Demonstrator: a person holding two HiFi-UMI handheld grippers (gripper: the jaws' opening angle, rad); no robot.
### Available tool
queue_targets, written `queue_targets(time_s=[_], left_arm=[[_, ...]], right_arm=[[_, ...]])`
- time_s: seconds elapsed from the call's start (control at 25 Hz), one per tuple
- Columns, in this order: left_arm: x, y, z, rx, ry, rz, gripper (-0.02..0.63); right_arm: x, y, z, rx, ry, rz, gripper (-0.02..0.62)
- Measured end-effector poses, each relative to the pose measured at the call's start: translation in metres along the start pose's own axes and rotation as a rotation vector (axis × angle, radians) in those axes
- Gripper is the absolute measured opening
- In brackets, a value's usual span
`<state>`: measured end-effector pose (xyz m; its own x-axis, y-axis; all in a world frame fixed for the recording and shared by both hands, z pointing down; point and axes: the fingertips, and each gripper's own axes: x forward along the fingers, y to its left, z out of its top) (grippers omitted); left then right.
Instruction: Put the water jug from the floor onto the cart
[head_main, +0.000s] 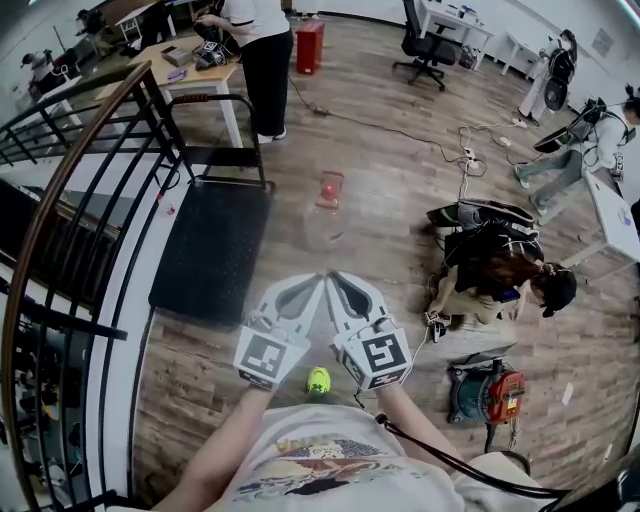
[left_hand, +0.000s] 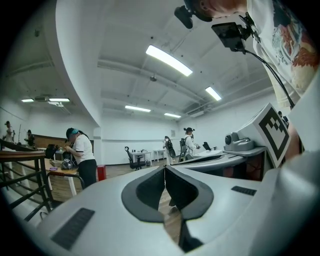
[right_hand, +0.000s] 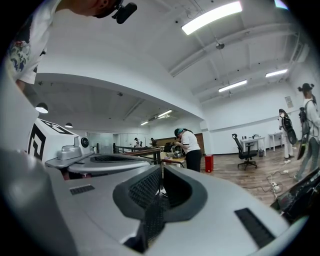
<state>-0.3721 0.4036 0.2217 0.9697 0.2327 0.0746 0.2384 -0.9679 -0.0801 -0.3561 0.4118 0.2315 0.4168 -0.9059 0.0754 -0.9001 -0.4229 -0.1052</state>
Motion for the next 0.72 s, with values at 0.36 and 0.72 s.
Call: queue_targets(time_s=[0.36,0.72], left_arm=[[0.027,0.006,-0.006,-0.005,0.008,0.011,0.012],[0.065,0.059,-0.025,-0.009,0.028,-0.036,0.012]], right_arm=[[0.012,-0.026,-0.004,-0.008,0.021,0.006,0.029],[0.071,-0.050,-0.016,0.007,0.037,-0.036,0.029]])
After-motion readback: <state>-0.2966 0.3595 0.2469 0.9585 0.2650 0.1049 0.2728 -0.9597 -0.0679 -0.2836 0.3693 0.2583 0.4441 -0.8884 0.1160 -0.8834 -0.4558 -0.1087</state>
